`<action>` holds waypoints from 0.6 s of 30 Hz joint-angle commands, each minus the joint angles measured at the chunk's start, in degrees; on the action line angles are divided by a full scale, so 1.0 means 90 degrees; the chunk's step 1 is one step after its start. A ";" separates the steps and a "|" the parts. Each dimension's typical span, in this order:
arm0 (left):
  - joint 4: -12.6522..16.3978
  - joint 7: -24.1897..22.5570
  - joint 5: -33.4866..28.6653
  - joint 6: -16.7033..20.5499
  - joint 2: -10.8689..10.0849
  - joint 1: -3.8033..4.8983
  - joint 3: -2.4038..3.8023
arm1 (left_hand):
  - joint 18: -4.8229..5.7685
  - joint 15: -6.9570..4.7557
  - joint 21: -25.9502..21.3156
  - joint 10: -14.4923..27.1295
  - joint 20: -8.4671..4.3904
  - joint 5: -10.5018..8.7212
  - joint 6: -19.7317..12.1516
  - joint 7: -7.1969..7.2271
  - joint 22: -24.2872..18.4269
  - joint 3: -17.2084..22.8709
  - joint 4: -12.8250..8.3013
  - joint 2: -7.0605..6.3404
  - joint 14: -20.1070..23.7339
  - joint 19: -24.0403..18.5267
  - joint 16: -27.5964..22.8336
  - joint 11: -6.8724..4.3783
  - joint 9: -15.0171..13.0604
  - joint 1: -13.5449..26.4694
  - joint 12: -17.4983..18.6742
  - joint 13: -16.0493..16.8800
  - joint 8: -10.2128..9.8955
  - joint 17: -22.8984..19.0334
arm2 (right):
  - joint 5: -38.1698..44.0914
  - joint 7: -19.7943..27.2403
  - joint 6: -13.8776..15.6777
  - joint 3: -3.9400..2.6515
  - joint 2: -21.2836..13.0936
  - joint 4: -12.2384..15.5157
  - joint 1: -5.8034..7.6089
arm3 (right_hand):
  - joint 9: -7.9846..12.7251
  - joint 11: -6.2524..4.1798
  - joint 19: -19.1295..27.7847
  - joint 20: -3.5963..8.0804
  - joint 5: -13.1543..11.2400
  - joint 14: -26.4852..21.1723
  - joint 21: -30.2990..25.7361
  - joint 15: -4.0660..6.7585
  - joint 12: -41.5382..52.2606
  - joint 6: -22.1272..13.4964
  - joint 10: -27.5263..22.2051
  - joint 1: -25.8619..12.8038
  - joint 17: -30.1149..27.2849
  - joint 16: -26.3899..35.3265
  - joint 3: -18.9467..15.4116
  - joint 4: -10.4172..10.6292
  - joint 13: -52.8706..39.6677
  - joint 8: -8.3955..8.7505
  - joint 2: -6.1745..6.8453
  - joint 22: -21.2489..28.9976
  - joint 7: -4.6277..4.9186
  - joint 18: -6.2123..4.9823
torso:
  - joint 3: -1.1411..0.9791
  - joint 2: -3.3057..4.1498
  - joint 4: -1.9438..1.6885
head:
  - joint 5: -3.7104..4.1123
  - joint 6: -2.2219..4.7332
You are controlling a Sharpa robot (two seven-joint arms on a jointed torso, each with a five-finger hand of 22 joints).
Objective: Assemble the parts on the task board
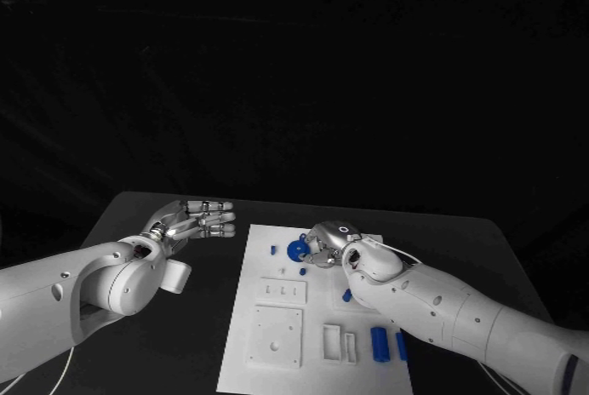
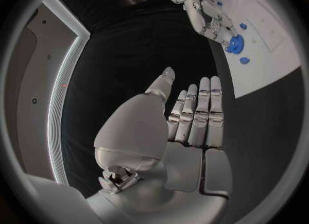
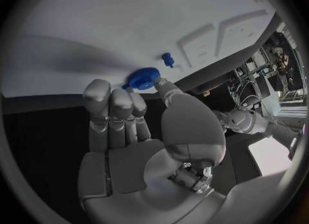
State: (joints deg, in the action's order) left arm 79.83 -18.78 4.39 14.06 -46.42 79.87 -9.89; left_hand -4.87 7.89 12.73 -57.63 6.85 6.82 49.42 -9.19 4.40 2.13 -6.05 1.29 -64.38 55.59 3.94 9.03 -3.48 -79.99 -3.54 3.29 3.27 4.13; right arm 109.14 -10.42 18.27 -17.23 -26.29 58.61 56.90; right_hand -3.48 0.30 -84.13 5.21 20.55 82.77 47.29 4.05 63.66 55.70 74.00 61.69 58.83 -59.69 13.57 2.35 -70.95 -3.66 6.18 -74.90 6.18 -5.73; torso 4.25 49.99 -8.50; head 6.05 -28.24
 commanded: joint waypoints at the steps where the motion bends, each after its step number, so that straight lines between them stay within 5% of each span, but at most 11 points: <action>1: 0.0006 -0.0037 0.0016 -0.0103 -0.0002 0.0004 0.0004 | 0.0013 -0.0009 0.0003 0.0045 0.0029 -0.0010 -0.0038 -0.0007 -0.0006 -0.0033 0.0020 -0.0007 0.0035 -0.0030 -0.0037 -0.0020 0.0009 0.0004 0.0009 0.0010 0.0000 -0.0002 | -0.0142 0.0090 0.0351 0.0000 -0.0061 0.0082 -0.0032 | 0.0002 -0.0012 -0.0367 -0.0020 0.0071 0.0002 0.0037 -0.0012 0.0030 -0.0065 -0.0028 -0.0053 0.0005 -0.0040 0.0039 -0.0021 -0.0007 0.0026 0.0015 -0.0541 0.0009 -0.0043 | -0.0006 0.0000 0.0004 | 0.0008 0.0003; 10: -0.0006 -0.0044 0.0016 -0.0109 -0.0049 0.0003 0.0003 | 0.0012 -0.0007 -0.0003 0.0058 0.0030 -0.0008 -0.0064 -0.0013 -0.0007 -0.0029 0.0023 -0.0016 0.0036 -0.0028 -0.0037 -0.0016 0.0009 -0.0010 0.0010 0.0010 0.0000 -0.0002 | -0.0816 0.0636 0.1252 -0.0060 -0.0623 0.0666 -0.0110 | 0.0006 0.0000 -0.0368 -0.0036 0.0037 0.0002 0.0123 -0.0022 0.0060 -0.0183 -0.0005 0.0240 0.0015 -0.0057 -0.0125 -0.0261 -0.0030 0.0028 0.0123 -0.0570 0.0027 -0.0052 | -0.0009 -0.0003 0.0022 | 0.0074 0.0037; 14: 0.0010 -0.0053 0.0016 -0.0104 -0.0095 0.0003 0.0003 | 0.0011 -0.0009 -0.0005 0.0058 0.0029 -0.0011 -0.0051 -0.0007 -0.0006 -0.0025 0.0019 -0.0016 0.0036 -0.0027 -0.0036 -0.0020 0.0008 -0.0021 0.0009 0.0010 0.0001 -0.0002 | -0.1217 0.1013 0.1279 -0.0141 -0.1007 0.0960 -0.0119 | -0.0005 -0.0005 -0.0366 -0.0035 -0.0082 0.0002 0.0138 -0.0021 0.0052 0.0033 -0.0005 0.0488 0.0013 -0.0055 -0.0435 -0.0378 -0.0023 0.0020 0.0048 -0.0594 0.0016 -0.0045 | -0.0021 -0.0001 0.0059 | 0.0092 0.0043; 18: 0.0017 -0.0066 0.0016 -0.0099 -0.0135 0.0004 0.0003 | 0.0012 -0.0010 -0.0005 0.0045 0.0028 -0.0012 -0.0021 -0.0006 -0.0006 -0.0024 0.0016 -0.0019 0.0034 -0.0027 -0.0036 -0.0023 0.0007 -0.0025 0.0007 0.0011 0.0003 -0.0002 | -0.1745 0.1549 0.1063 -0.0259 -0.1419 0.1148 -0.0125 | -0.0008 0.0013 -0.0357 -0.0049 -0.0630 -0.0006 0.0117 -0.0040 0.0051 0.0211 -0.0010 0.0975 0.0055 -0.0080 -0.0444 -0.0746 -0.0021 0.0020 0.0010 -0.0604 0.0034 -0.0002 | -0.0068 0.0002 0.0145 | 0.0114 0.0060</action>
State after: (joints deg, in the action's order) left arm 79.81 -18.76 4.39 14.00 -47.67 79.86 -9.90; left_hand -4.87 7.89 12.73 -57.43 6.85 6.82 49.21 -9.40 4.41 2.13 -6.05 1.29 -64.38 55.59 3.94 8.83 -3.48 -79.99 -3.54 3.32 3.27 4.13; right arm 99.68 -2.95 27.56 -19.48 -38.32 68.48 55.86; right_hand -3.49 0.31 -84.13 5.21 15.35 82.77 48.18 4.05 63.93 57.36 74.02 70.14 59.28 -60.25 9.65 -4.08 -71.17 -3.66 6.36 -74.94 6.42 -5.69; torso 3.97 49.97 -7.83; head 6.91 -27.76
